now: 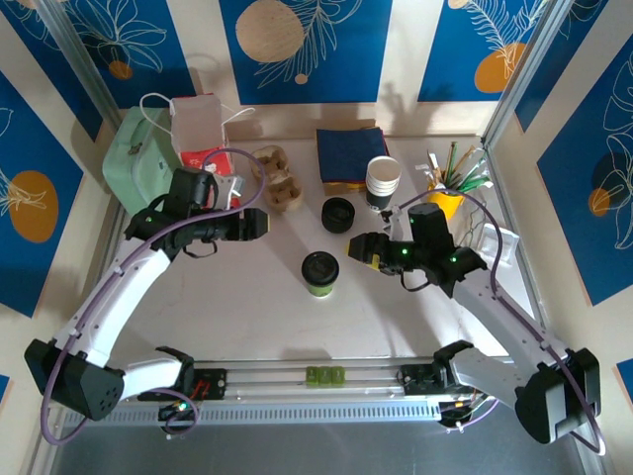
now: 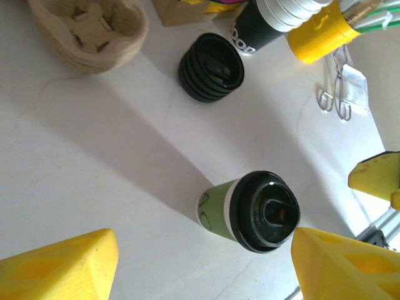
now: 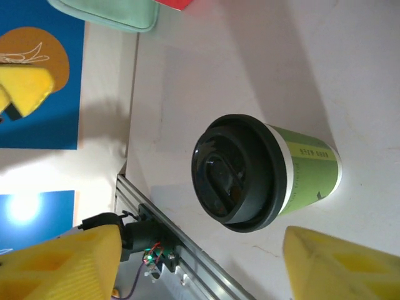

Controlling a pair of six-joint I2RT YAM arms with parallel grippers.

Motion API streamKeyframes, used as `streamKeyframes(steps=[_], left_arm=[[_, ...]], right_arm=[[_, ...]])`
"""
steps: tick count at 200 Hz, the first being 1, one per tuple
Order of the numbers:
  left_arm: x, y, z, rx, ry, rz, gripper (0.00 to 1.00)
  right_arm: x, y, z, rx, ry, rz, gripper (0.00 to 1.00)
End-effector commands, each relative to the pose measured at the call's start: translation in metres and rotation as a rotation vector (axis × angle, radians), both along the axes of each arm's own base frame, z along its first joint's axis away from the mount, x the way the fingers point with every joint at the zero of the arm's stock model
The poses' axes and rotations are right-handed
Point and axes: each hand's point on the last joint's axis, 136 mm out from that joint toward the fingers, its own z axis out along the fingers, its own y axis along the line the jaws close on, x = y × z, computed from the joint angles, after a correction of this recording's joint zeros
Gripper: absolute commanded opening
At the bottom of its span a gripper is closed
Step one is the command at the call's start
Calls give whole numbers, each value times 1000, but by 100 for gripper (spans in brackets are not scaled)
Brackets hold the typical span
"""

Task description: Pack the takeout coffee

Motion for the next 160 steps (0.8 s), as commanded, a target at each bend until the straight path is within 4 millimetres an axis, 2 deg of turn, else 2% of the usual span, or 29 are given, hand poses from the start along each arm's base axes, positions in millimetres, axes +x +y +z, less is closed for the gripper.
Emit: streamKeyframes(steps=[1, 46, 77, 80, 134, 160], left_arm=[[-7, -18, -2, -59, 15, -65, 73], [-15, -38, -25, -113, 64, -83, 73], [-18, -49, -40, -128, 93, -100, 73], [-18, -50, -41, -129, 94, -103, 73], [-24, -64, -67, -121, 137, -144, 75], [-26, -69, -76, -130, 153, -167, 75]], right_arm=[[-4, -5, 1, -22, 4, -10, 75], [-13, -2, -8, 30, 129, 0, 79], [-14, 0, -17, 5, 151, 22, 96], [-15, 0, -18, 3, 154, 23, 100], [-9, 2, -33, -94, 200, 20, 99], [-5, 10, -38, -159, 198, 52, 99]])
